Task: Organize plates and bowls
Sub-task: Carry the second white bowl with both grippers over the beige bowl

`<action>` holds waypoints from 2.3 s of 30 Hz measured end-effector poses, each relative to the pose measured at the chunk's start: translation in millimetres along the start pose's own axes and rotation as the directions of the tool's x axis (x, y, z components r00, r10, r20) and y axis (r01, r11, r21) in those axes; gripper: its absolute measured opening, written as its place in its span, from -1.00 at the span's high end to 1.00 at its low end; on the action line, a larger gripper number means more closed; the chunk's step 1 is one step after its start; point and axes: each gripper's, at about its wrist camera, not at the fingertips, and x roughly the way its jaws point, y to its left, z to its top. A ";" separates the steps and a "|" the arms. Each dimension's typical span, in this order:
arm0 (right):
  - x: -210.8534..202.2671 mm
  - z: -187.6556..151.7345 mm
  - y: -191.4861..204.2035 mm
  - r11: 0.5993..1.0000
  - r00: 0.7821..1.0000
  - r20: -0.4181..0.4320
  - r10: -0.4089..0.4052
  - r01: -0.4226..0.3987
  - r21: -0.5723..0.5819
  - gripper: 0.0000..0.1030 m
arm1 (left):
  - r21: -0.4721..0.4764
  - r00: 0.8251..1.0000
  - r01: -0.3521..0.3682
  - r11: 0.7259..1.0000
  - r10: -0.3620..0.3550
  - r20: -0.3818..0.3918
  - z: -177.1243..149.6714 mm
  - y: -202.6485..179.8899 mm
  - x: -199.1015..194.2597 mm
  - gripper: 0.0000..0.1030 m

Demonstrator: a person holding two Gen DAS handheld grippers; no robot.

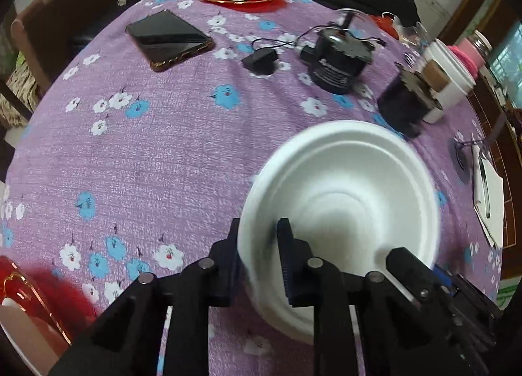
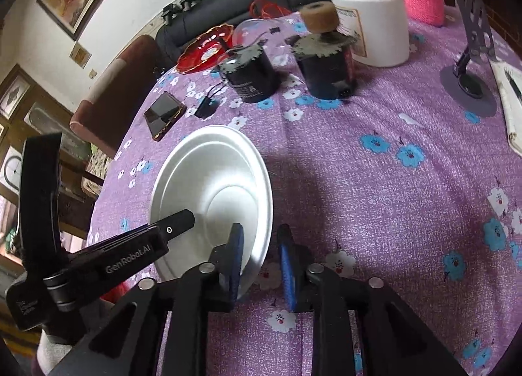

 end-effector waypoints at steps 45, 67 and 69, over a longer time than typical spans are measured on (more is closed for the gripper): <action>-93.8 -140.2 208.2 0.909 0.982 0.029 0.185 -0.160 -0.384 0.68 | -0.362 0.912 0.176 0.915 -0.013 0.410 -190.4 183.0 -215.4 0.62; -61.9 -151.4 236.0 0.897 0.982 -0.002 0.186 -0.171 -0.409 0.67 | -0.354 0.858 -0.044 0.934 0.217 0.466 -205.4 191.6 -220.3 0.62; -61.5 -151.7 236.7 0.897 0.982 -0.003 0.187 -0.172 -0.408 0.67 | -0.351 0.855 -0.057 0.935 0.227 0.466 -205.0 191.7 -219.5 0.62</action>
